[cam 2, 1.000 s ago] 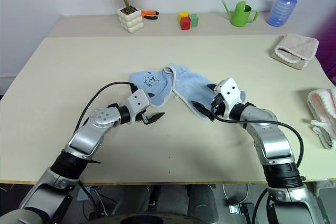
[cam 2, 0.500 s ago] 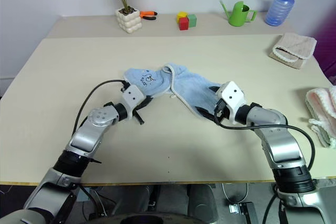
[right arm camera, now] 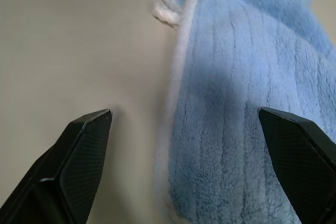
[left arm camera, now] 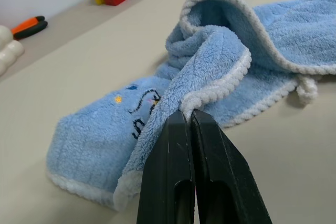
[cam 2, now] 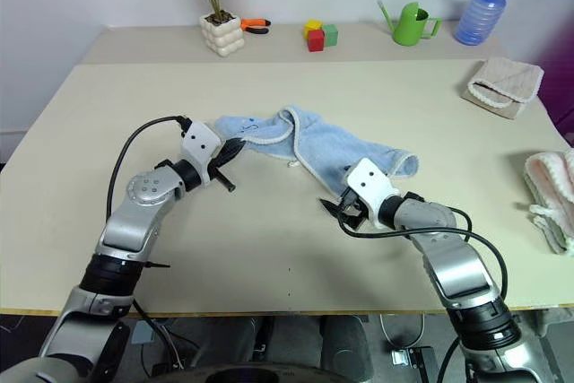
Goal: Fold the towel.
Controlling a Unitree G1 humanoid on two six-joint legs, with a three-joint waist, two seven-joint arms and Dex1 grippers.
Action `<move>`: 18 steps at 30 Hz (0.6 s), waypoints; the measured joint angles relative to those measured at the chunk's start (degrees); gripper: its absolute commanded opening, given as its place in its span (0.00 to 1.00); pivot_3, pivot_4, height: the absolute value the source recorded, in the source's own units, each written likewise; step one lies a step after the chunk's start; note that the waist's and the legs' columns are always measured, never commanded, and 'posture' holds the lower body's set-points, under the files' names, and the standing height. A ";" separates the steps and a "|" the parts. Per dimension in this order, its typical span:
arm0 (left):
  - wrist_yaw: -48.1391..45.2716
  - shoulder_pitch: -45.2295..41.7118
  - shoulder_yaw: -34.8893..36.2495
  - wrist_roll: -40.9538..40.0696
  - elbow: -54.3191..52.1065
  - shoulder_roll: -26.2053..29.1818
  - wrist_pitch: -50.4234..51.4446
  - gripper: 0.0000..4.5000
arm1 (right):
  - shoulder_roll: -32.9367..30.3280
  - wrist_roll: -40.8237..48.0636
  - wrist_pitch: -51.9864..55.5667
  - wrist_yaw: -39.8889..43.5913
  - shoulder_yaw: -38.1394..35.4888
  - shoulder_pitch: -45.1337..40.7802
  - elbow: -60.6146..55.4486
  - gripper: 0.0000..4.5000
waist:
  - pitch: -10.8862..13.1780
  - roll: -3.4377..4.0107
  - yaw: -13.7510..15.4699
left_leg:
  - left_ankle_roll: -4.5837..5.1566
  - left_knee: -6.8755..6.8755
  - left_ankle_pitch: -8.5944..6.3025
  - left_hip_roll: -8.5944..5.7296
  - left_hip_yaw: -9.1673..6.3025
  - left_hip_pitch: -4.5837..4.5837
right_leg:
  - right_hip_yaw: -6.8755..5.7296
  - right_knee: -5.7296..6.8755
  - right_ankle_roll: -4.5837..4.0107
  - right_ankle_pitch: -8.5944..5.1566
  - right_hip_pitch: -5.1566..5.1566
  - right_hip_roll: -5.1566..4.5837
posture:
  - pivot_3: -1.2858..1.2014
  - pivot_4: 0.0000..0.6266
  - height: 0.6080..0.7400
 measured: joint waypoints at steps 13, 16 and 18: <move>-0.12 0.06 -0.15 0.10 -0.28 0.24 0.31 0.00 | -4.45 -6.62 5.48 -4.94 0.14 3.04 -4.36 0.39 | -0.06 -0.09 0.60 | 0.02 0.02 -0.01 -0.04 -0.04 0.02 | -0.06 -0.03 0.02 0.00 0.10 -0.04 | 0.52 0.24 0.94; -0.37 0.03 -0.25 0.21 -0.09 0.25 0.21 0.00 | -4.75 -7.45 6.35 -5.22 -0.36 2.98 -3.64 0.06 | -0.06 -0.10 0.88 | 0.02 0.02 -0.01 -0.04 -0.04 0.02 | -0.06 -0.03 0.02 0.00 0.10 -0.04 | 0.52 0.24 0.94; -0.54 0.02 -0.63 0.51 0.20 0.25 0.04 0.00 | -4.83 -7.82 6.47 -5.30 -0.48 2.85 -3.09 0.03 | -0.06 -0.10 1.08 | 0.02 0.03 -0.01 -0.04 -0.03 0.02 | -0.06 -0.03 0.02 0.00 0.10 -0.04 | 0.52 0.24 0.94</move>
